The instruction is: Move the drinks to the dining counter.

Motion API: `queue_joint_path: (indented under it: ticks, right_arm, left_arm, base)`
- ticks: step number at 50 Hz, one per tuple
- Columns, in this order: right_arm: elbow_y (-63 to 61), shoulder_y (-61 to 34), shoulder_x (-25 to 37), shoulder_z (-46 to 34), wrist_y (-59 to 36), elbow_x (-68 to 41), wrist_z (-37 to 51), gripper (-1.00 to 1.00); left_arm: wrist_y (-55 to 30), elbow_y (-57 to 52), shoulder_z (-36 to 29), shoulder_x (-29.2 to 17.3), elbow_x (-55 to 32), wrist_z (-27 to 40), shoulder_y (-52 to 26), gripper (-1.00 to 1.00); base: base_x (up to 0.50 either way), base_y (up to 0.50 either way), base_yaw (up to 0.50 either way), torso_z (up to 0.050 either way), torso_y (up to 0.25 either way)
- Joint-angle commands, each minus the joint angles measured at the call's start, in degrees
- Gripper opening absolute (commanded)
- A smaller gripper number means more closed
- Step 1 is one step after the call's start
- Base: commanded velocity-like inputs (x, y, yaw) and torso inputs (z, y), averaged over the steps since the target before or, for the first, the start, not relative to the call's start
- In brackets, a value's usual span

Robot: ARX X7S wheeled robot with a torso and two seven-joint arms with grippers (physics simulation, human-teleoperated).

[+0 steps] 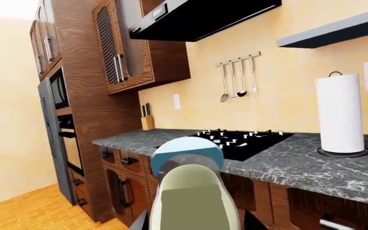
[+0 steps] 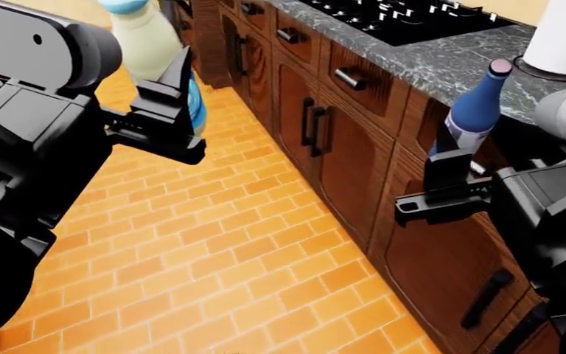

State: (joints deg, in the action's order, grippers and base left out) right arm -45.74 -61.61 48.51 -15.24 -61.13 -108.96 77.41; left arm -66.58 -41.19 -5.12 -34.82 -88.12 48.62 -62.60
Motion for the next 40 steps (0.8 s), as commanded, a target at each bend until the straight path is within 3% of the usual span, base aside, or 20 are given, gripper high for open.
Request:
queue_joint_path:
  ticks: [1,40]
  right_arm:
    - [-0.81,-1.38,1.92,0.73,0.63,-2.05,1.42,-1.0]
    - [0.5,0.02,-0.31,-1.94,0.13,1.93,-1.1,-1.0]
  left_arm:
    - [0.06,0.07,-0.49,0.07,-1.23,1.78,-1.98,-1.0]
    - [2.5,-1.02,0.88,-2.08,1.35,-0.76,2.61,-1.0]
  base:
    - [0.02,0.04,0.5,0.0,0.0]
    - [0.01,0.04,0.5,0.0,0.001]
